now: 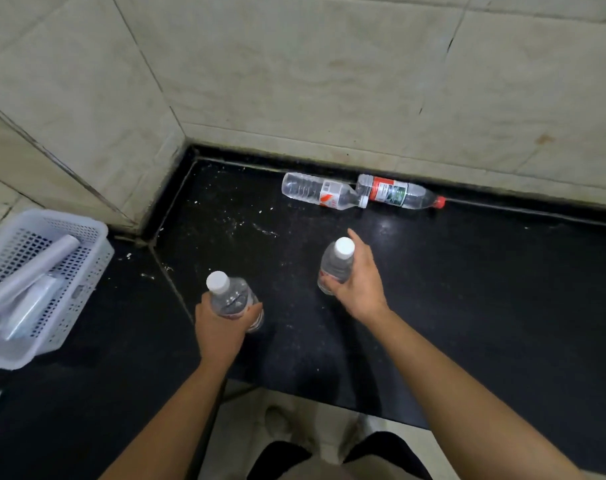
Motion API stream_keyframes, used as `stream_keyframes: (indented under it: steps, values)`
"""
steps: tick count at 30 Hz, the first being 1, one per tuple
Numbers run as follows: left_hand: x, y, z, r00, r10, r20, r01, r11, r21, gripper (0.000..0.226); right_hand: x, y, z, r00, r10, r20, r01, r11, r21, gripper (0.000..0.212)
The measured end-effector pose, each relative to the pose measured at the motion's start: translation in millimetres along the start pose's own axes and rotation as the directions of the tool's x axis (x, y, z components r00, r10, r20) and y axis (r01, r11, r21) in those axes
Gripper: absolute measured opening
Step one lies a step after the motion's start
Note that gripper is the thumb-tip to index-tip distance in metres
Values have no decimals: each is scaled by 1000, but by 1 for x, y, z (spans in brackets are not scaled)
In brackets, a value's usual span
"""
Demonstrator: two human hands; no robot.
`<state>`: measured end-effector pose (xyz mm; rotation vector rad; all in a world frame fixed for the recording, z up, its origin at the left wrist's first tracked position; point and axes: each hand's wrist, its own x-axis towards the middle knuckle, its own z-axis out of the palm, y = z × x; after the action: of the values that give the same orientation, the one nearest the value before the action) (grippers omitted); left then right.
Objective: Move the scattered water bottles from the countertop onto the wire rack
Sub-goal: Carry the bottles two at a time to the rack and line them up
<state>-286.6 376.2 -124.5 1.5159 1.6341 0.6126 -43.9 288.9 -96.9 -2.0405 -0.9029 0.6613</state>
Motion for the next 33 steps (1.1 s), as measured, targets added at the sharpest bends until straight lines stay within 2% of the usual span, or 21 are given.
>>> stream_keyframes:
  steps: [3,11,14,18,24,26,29,33]
  values:
    - [-10,-1,-4,1000,-19,22,20,998,-55,74,2,5,9,1000,15,-27,-14,999,40,83]
    - [-12,-14,-12,987,36,155,-33,999,-23,81,0,9,9,999,46,27,-47,998,37,86]
    - [-10,-16,-13,973,59,223,-50,998,-47,78,-8,6,12,996,87,-24,-86,995,52,81]
    - [-5,-16,-16,958,82,275,-75,997,-35,77,-36,3,23,980,138,-141,-129,989,74,78]
    - [2,2,-16,933,122,339,-144,989,39,79,-102,11,13,971,217,-98,-208,974,88,78]
    - [-4,18,-11,913,142,383,-173,984,48,81,-127,17,-2,955,277,-109,-260,954,152,76]
    - [-27,42,10,875,207,438,-210,977,-41,80,-166,28,-39,930,316,-185,-265,929,258,73]
    - [-108,101,43,759,327,563,-206,941,-269,48,-216,40,-105,898,267,-351,-137,926,353,73]
